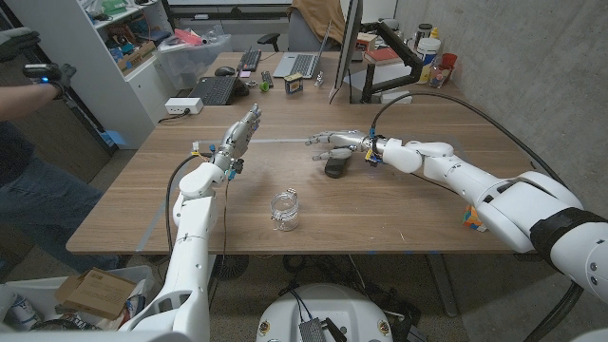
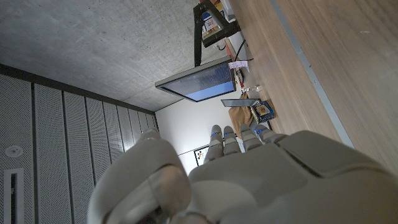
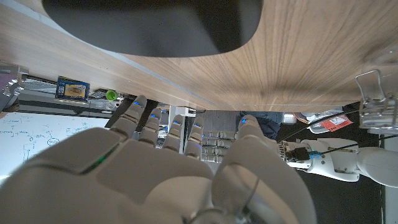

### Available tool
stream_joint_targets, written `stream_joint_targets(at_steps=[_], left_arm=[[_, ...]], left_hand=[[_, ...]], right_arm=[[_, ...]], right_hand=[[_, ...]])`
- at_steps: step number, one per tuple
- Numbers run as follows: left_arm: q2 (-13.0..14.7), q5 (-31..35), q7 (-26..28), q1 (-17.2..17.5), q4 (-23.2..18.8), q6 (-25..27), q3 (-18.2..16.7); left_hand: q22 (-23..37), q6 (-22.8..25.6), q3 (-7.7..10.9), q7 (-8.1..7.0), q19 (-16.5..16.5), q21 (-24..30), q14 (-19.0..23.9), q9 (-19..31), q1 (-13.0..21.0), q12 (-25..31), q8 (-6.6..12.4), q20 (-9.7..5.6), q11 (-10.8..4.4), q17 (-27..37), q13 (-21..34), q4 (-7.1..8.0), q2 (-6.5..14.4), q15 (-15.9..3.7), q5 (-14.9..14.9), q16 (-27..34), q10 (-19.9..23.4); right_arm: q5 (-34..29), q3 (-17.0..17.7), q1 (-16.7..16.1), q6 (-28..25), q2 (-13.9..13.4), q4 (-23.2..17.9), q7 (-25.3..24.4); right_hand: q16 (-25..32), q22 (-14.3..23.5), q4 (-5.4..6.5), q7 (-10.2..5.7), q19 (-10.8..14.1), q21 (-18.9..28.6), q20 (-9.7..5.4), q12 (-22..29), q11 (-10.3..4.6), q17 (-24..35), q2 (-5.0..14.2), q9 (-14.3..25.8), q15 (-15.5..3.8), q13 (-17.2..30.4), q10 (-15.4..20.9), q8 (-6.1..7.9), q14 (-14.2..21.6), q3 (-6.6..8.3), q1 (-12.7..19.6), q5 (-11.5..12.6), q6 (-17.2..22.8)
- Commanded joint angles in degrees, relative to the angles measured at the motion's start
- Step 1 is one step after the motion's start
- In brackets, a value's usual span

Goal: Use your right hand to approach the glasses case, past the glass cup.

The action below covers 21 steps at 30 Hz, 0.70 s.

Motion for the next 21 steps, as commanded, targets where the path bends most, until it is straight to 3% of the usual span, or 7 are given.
stream_joint_targets(at_steps=[1,12,21], left_arm=[[0.1,0.2,0.1,0.4,-0.6,0.6,0.4],[-0.2,0.3,0.6,0.3,-0.4,0.5,0.6],[-0.4,0.4,0.8,0.1,0.0,0.1,0.8]], left_hand=[[0.2,0.6,-0.24,-0.10,-0.4,-0.1,-0.6,0.3,0.1,-0.1,0.23,-0.23,-0.47,0.2,0.1,-0.02,0.5,-0.05,-0.2,0.0,0.1],[0.2,0.9,-0.31,-0.11,-0.4,-0.1,-0.6,0.3,0.1,-0.1,0.26,-0.21,-0.42,0.2,0.1,-0.03,0.5,-0.07,-0.2,0.0,0.2],[0.2,0.9,-0.36,-0.15,-0.5,-0.1,-0.7,0.3,0.1,-0.1,0.24,-0.15,-0.43,0.2,0.1,-0.03,0.6,-0.07,-0.2,0.0,0.2]], right_arm=[[0.3,-0.4,0.1,-0.3,0.0,1.6,-0.5],[0.1,-1.4,1.4,0.4,0.5,4.4,-1.1],[0.6,-1.3,1.2,0.3,-0.2,3.7,0.0]], right_hand=[[0.2,0.3,0.29,0.04,0.2,0.4,0.34,0.2,-0.08,0.3,-0.35,0.1,-0.08,0.1,0.2,-0.03,0.1,0.34,0.4,-0.2,0.5],[0.2,0.3,0.29,-0.04,0.3,0.4,0.48,0.2,-0.05,0.3,-0.35,0.1,-0.23,0.1,0.2,-0.03,0.3,0.35,0.5,-0.2,0.7],[0.3,0.3,0.31,0.00,0.3,0.4,0.56,0.2,-0.15,0.3,-0.36,0.1,-0.36,0.1,0.2,-0.11,0.4,0.34,0.5,-0.2,0.7]])
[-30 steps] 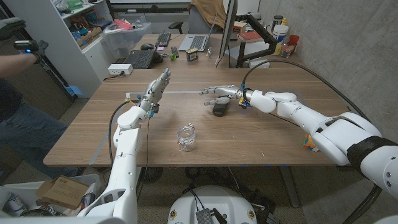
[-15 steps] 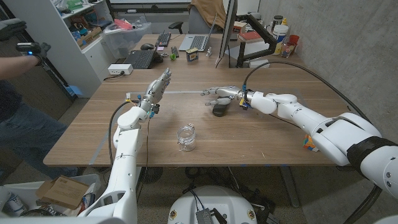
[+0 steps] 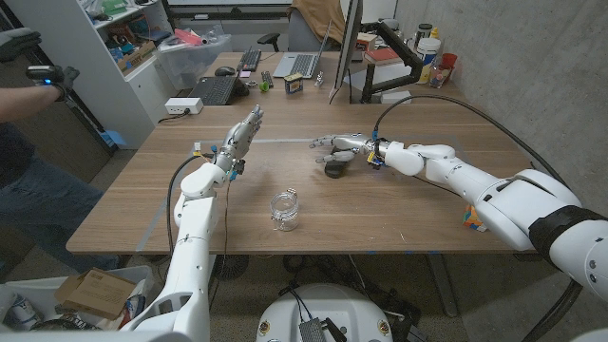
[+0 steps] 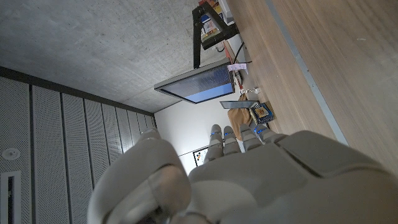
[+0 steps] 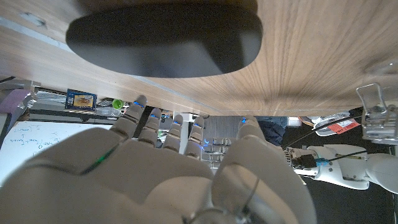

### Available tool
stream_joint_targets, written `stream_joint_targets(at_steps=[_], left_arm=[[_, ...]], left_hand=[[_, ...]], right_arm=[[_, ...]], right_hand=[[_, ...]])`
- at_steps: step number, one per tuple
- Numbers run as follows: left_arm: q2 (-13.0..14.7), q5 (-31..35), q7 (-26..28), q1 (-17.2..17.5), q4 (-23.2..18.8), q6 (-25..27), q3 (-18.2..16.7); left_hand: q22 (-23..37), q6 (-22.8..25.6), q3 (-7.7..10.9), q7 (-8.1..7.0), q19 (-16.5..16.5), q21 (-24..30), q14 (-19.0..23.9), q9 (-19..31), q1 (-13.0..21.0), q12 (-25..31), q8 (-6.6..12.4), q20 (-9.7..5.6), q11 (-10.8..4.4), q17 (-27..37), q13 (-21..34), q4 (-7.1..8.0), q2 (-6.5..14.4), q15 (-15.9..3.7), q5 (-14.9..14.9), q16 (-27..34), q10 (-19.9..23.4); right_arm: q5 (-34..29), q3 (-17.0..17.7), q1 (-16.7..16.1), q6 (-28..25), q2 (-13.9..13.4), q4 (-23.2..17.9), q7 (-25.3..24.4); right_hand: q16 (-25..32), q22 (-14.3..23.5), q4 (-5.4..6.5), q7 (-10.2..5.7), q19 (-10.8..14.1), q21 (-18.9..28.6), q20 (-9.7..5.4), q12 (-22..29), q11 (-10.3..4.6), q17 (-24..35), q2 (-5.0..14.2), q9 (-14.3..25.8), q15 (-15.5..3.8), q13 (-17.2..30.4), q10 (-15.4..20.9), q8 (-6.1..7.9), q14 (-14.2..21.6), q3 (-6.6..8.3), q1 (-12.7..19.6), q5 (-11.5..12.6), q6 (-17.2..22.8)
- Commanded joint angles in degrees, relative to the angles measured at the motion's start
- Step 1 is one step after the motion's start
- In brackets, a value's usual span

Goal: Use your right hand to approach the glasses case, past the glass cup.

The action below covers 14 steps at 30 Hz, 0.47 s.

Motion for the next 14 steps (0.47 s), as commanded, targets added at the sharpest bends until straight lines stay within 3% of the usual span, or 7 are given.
stream_joint_targets(at_steps=[1,14], left_arm=[[-0.3,0.1,0.3,-0.3,0.5,-0.4,0.3],[-0.4,0.3,0.1,-1.1,1.6,-0.8,0.5]], left_hand=[[0.2,0.3,-0.37,-0.10,-0.5,-0.1,-0.7,0.3,0.1,-0.2,0.26,-0.15,-0.44,0.2,0.1,-0.03,0.6,-0.06,-0.2,0.0,0.1],[0.2,0.4,-0.43,-0.21,-0.5,-0.1,-0.6,0.3,0.2,-0.1,0.23,-0.16,-0.46,0.2,0.1,-0.05,0.6,-0.08,-0.3,0.1,0.2]], right_arm=[[0.5,-0.2,0.2,0.2,-0.6,0.0,0.9],[0.5,0.0,0.2,0.3,-0.9,-0.4,1.4]], right_hand=[[0.3,0.3,0.31,0.26,-0.1,0.4,0.19,0.2,-0.15,0.3,-0.36,0.1,-0.21,0.1,0.2,-0.11,0.3,0.34,0.5,-0.2,0.5],[0.3,0.3,0.35,0.24,0.0,0.4,0.17,0.2,0.05,0.3,-0.35,0.1,-0.11,0.1,0.3,-0.17,0.5,0.33,0.5,-0.3,0.5]])
